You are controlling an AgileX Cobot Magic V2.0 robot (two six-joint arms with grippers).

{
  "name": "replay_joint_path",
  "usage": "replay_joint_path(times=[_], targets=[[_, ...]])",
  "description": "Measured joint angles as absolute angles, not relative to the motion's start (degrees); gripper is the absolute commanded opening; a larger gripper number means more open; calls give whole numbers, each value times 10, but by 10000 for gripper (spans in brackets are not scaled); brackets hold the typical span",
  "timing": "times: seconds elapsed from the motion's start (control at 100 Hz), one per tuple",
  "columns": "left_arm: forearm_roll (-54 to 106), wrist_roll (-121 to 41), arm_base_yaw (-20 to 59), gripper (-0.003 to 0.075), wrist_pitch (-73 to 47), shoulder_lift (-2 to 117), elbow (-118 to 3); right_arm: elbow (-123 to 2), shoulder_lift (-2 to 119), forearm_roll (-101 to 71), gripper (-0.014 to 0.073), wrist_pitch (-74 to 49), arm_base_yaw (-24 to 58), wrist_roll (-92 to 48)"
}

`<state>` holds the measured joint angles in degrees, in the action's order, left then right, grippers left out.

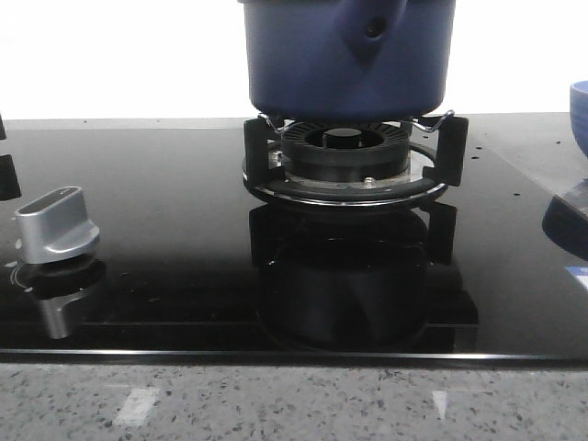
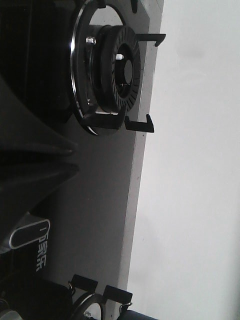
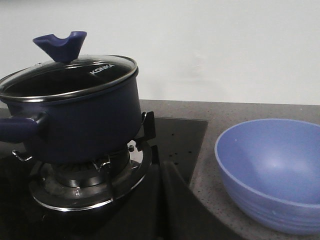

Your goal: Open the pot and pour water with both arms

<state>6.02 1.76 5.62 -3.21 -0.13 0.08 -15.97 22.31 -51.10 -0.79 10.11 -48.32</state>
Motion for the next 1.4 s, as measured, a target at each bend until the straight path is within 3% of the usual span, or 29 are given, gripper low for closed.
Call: replay_joint_path(times=[0.09,0.26,0.35,0.52,0.78,1.4], targets=[[60,18,56,-20,-32,-1,1,-160,223,-446,-56,-8,101,-422],[60,18,56,-20,-32,-1,1,-156,206,-157,-56,-12,79,-145],[60,18,56,-20,-32,-1,1,-138,179,-93,-56,-14,51,-79],[60,18,56,-20,-32,-1,1,-67,107,-43,-56,-15,-5,-53],[60,18,56,-20,-33,-1,1,7,0,-14,-56,-54,-12,0],[60,18,56,-20,-33,-1,1,7,-4,12,-56,-100,-13,17]])
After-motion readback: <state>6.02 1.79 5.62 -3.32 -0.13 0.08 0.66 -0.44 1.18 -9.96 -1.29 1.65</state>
